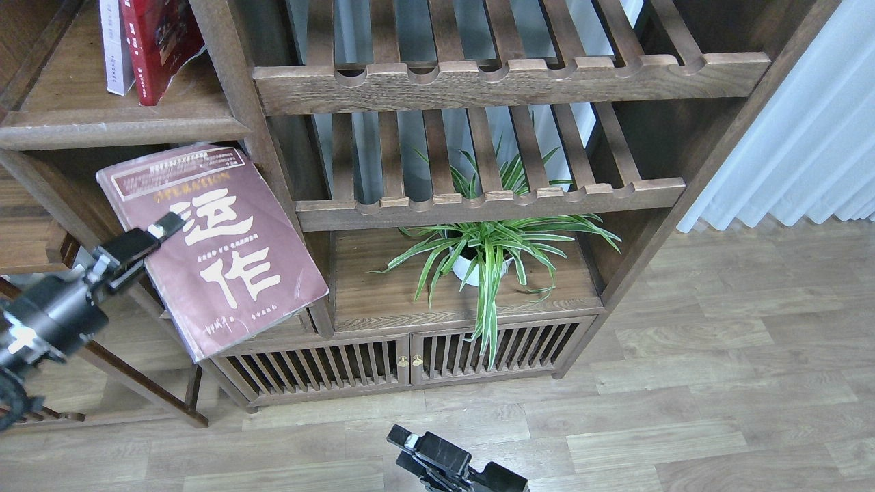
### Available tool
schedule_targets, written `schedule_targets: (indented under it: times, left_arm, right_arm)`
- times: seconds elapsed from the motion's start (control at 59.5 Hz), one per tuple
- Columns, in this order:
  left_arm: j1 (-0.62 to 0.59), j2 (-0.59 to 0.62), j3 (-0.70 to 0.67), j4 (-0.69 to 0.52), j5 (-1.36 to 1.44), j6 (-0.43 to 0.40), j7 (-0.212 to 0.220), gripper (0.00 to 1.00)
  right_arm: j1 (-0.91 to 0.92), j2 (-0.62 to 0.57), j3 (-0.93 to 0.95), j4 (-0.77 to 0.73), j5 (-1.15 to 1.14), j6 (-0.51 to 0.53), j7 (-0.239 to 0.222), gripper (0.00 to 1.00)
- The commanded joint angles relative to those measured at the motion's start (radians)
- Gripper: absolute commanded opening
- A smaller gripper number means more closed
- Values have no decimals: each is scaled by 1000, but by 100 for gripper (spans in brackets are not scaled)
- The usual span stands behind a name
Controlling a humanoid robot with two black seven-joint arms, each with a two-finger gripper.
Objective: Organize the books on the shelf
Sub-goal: 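Lift the dark red book with the left gripper onto the upper side shelf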
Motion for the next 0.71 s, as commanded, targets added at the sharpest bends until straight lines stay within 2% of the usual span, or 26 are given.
schedule_targets:
  times: [0.0,0.084,0.286,0.471,0.69]
  left_arm:
    - [-70,95,-26,-1,14,0,30,0]
    - [-123,190,-43,-1,33,0,65,1]
    - [-278,396,-56,1,44,0,74,1]
    - [-390,485,-51,4,88,0,88,3]
    - [-452,552,-51,19,108,0,108,3]
  right_arm:
    - [0,0,-1,0,2,0,0,89]
    - [0,0,-1,-1,0,0,0,89]
    - [2,0,-1,-1,0,0,0,89]
    - [1,0,-1,0,0,0,0,89]
    - [1,0,-1,3,0,0,-2,89]
